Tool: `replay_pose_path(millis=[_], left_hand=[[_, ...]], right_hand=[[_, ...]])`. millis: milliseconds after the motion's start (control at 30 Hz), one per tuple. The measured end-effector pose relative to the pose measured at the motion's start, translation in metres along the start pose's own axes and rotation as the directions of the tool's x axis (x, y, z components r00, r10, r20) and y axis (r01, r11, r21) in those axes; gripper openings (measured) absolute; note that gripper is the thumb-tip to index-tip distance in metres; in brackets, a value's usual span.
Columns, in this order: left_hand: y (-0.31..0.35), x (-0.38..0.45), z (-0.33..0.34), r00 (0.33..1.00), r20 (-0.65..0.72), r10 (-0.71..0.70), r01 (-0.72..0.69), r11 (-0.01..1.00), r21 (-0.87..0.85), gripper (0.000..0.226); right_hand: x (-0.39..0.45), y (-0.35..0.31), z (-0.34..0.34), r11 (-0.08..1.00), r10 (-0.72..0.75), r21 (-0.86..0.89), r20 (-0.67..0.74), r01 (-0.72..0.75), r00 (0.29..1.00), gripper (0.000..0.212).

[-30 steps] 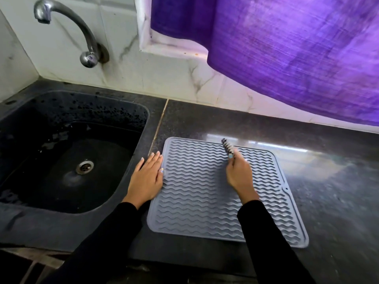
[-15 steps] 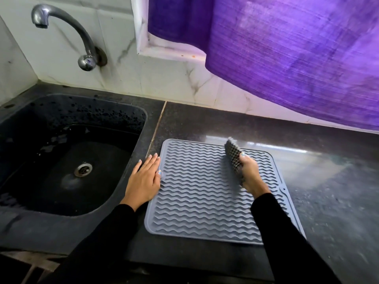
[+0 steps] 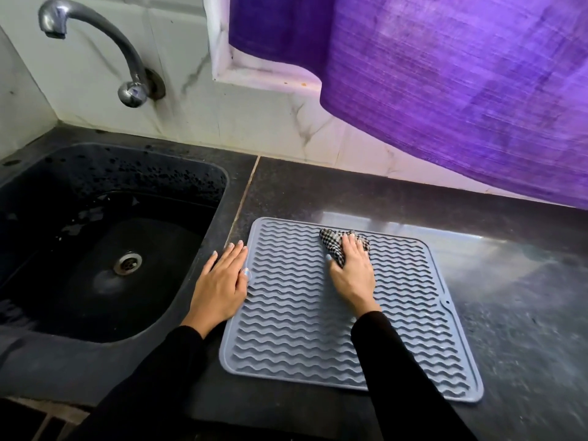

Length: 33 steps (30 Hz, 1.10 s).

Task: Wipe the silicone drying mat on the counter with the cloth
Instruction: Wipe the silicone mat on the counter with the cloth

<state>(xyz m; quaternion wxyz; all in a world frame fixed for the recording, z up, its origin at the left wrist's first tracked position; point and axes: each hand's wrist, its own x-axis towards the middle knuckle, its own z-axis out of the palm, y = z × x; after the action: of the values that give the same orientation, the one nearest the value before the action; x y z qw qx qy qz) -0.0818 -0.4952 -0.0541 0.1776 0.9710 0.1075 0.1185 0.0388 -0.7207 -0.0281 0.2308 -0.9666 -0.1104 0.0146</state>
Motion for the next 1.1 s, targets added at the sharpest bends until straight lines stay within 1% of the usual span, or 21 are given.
replay_pose_path(millis=[167,233,267,333,367,400,433,467,500,567,600,633,700,733,767,800,833,900,967,1067,1100], left_hand=[[-0.001,0.002,0.001,1.0,0.018,0.005,-0.005,1.0,-0.001,0.07],[-0.001,0.002,0.0,1.0,0.031,-0.002,0.002,1.0,0.0,0.071],[-0.002,0.001,-0.001,0.999,0.037,-0.006,0.006,1.0,-0.003,0.07],[-0.001,0.0,-0.003,0.999,0.044,-0.008,0.009,1.0,-0.009,0.066],[-0.001,0.0,-0.003,0.999,0.045,-0.008,0.008,1.0,-0.008,0.065],[-0.001,0.0,-0.004,0.999,0.047,-0.008,0.008,1.0,-0.009,0.064],[0.0,0.0,-0.004,0.999,0.048,-0.008,0.008,1.0,-0.011,0.064],[0.0,0.0,-0.004,0.999,0.048,-0.01,0.011,1.0,-0.014,0.064],[0.0,0.0,-0.005,0.999,0.047,-0.011,0.012,1.0,-0.015,0.064],[-0.001,0.0,-0.004,0.999,0.048,-0.005,0.006,1.0,-0.01,0.064],[-0.001,0.0,-0.004,0.999,0.049,-0.002,0.002,1.0,-0.008,0.064],[-0.002,0.0,-0.003,0.999,0.049,0.0,0.0,1.0,-0.006,0.064],[-0.003,0.001,-0.002,0.999,0.048,0.01,-0.01,1.0,-0.004,0.064],[-0.004,0.001,-0.002,0.999,0.047,0.014,-0.014,1.0,-0.003,0.064],[-0.004,0.0,-0.001,0.999,0.05,0.016,-0.016,1.0,-0.001,0.064],[-0.005,0.001,0.0,0.999,0.051,0.016,-0.016,1.0,0.001,0.063],[-0.005,0.001,0.001,0.999,0.047,0.014,-0.014,1.0,0.004,0.063],[-0.005,0.0,0.001,0.999,0.031,0.013,-0.013,1.0,0.003,0.062],[-0.004,0.0,0.001,1.0,0.021,0.012,-0.012,1.0,0.0,0.061],[-0.004,0.001,0.001,1.0,0.013,0.016,-0.016,1.0,0.004,0.062],[-0.005,0.001,0.001,1.0,0.016,0.016,-0.016,1.0,0.002,0.062]], right_hand=[[0.007,0.007,-0.01,0.977,-0.027,0.212,-0.016,0.03,0.999,0.049],[0.011,0.006,-0.014,0.918,0.034,0.395,0.038,-0.047,0.999,0.043],[0.014,0.008,-0.021,0.824,0.105,0.549,0.092,-0.138,0.99,0.04],[0.017,0.017,-0.044,0.456,0.225,0.829,0.244,-0.323,0.943,0.037],[0.017,0.026,-0.057,0.283,0.268,0.894,0.275,-0.348,0.923,0.035],[0.015,0.038,-0.069,0.174,0.316,0.93,0.258,-0.323,0.913,0.032],[0.009,0.045,-0.08,0.127,0.377,0.95,0.219,-0.284,0.9,0.03],[0.002,0.05,-0.09,0.141,0.455,0.96,0.156,-0.244,0.876,0.029],[-0.007,0.054,-0.098,0.241,0.529,0.946,0.057,-0.215,0.847,0.031],[-0.029,0.054,-0.104,0.613,0.548,0.75,-0.174,-0.251,0.818,0.035],[-0.039,0.055,-0.1,0.749,0.494,0.605,-0.239,-0.27,0.836,0.035],[-0.047,0.054,-0.092,0.822,0.429,0.503,-0.235,-0.268,0.872,0.037],[-0.057,0.055,-0.069,0.916,0.271,0.34,-0.129,-0.214,0.954,0.044],[-0.059,0.057,-0.057,0.964,0.192,0.199,-0.068,-0.175,0.979,0.048],[-0.059,0.061,-0.048,0.987,0.149,0.056,-0.007,-0.149,0.989,0.052],[-0.055,0.066,-0.042,0.99,0.14,-0.02,0.032,-0.14,0.99,0.054],[-0.051,0.07,-0.042,0.988,0.153,-0.006,0.063,-0.153,0.986,0.054],[-0.047,0.076,-0.046,0.979,0.147,0.129,0.086,-0.157,0.985,0.051],[-0.045,0.079,-0.05,0.942,0.126,0.308,0.05,-0.135,0.991,0.048],[-0.045,0.077,-0.059,0.769,0.237,0.602,0.044,-0.215,0.971,0.041],[-0.046,0.077,-0.064,0.658,0.307,0.703,0.08,-0.272,0.948,0.037]])
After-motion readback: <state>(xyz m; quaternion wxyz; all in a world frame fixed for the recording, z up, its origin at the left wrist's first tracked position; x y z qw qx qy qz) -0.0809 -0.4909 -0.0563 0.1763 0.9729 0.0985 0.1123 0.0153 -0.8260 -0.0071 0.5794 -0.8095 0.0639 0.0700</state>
